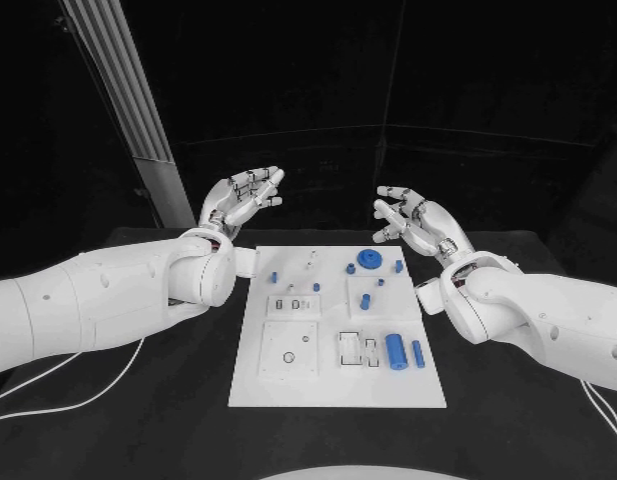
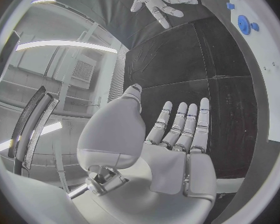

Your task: Assemble the parts on the task board

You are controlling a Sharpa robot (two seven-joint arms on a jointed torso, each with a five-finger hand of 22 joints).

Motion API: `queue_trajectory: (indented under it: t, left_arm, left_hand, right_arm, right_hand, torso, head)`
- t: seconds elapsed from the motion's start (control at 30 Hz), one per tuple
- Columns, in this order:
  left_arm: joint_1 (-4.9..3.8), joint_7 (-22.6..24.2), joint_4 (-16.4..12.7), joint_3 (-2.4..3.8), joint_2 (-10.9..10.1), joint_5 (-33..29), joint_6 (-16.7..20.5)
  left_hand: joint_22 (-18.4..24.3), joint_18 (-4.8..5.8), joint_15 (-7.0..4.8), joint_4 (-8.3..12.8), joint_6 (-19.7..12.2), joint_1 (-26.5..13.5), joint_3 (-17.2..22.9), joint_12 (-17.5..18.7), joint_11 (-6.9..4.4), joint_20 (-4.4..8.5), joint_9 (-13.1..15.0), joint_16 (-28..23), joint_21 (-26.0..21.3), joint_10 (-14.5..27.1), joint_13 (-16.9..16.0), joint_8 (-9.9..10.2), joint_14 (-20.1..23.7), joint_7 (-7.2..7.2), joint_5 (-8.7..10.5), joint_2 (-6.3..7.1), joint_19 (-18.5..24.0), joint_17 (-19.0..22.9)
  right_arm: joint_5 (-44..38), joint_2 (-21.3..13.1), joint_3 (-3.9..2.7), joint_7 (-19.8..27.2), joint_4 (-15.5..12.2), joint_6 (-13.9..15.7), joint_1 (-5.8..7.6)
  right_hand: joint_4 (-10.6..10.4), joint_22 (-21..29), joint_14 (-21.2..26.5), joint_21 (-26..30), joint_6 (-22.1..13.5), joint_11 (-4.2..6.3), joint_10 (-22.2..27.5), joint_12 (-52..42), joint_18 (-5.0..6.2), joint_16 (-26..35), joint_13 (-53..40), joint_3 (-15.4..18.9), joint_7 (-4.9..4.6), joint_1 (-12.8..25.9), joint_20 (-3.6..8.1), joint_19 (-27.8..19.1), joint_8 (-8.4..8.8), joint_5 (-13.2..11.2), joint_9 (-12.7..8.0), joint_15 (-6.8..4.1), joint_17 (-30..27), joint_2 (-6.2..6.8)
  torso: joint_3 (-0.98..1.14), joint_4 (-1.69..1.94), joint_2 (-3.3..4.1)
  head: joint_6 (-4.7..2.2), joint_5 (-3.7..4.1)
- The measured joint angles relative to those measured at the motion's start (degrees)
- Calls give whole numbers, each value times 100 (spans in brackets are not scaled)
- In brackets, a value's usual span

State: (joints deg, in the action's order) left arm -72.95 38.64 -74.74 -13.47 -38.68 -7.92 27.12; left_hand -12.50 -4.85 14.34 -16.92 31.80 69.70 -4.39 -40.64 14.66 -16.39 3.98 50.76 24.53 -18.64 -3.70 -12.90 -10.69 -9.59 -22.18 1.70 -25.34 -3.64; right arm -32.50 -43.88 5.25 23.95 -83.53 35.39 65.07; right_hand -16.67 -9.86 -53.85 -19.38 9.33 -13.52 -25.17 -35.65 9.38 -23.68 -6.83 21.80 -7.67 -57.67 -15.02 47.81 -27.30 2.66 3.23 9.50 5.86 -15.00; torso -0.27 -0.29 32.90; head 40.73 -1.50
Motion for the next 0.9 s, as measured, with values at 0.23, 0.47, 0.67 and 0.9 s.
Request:
queue_trajectory:
  t: [0.23,0.47,0.67,0.9]
  left_arm:
    - [-2,1,-19,0,-58,64,-99]
    - [-4,2,-119,0,-132,217,-189]
    - [-5,3,-240,0,-210,300,-247]
    - [-56,3,-375,-4,-321,389,-326]
  left_hand:
    - [0,1,1,0,-100,0,0,0,0,0,0,0,0,0,0,-28,-41,20,0,0,0,0]
    - [1,1,0,0,-100,0,0,0,0,0,-1,-22,0,0,1,-48,-41,20,0,0,0,0]
    - [6,1,0,0,-100,0,0,0,0,0,-1,-22,0,0,1,-71,-41,20,0,0,0,1]
    - [5,2,-13,1,-100,0,0,-39,-1,-19,-1,-22,0,-69,1,-160,-160,20,0,0,20,1]
  right_arm:
    - [-96,-78,-3,-71,-18,-83,26]
    - [-214,-134,-7,-168,-3,-226,145]
    - [-354,-137,-7,-262,63,-385,263]
    - [-635,-114,-7,-430,191,-605,430]
  right_hand:
    - [16,-220,-1379,-529,107,115,-148,24,89,-518,182,48,-8,-79,211,913,-82,0,8,-252,291,-34]
    - [14,-692,-2333,-1381,147,273,-240,89,88,-1723,299,81,-6,-169,438,1661,-44,0,-1,-459,935,-62]
    - [9,-2742,-2726,-3564,234,361,-517,112,-69,-4528,312,118,-13,-371,526,2118,-44,16,0,-492,3794,-104]
    - [144,-6409,-2992,-6512,1473,386,-1188,59,-722,-6083,316,-69,-88,-1035,448,3542,-566,96,89,-482,6376,30]
  torso:
    - [6,10,138]
    - [8,26,273]
    - [9,53,381]
    - [11,94,466]
  head:
    - [-81,44]
    - [-79,73]
    - [-51,81]
    - [-47,90]
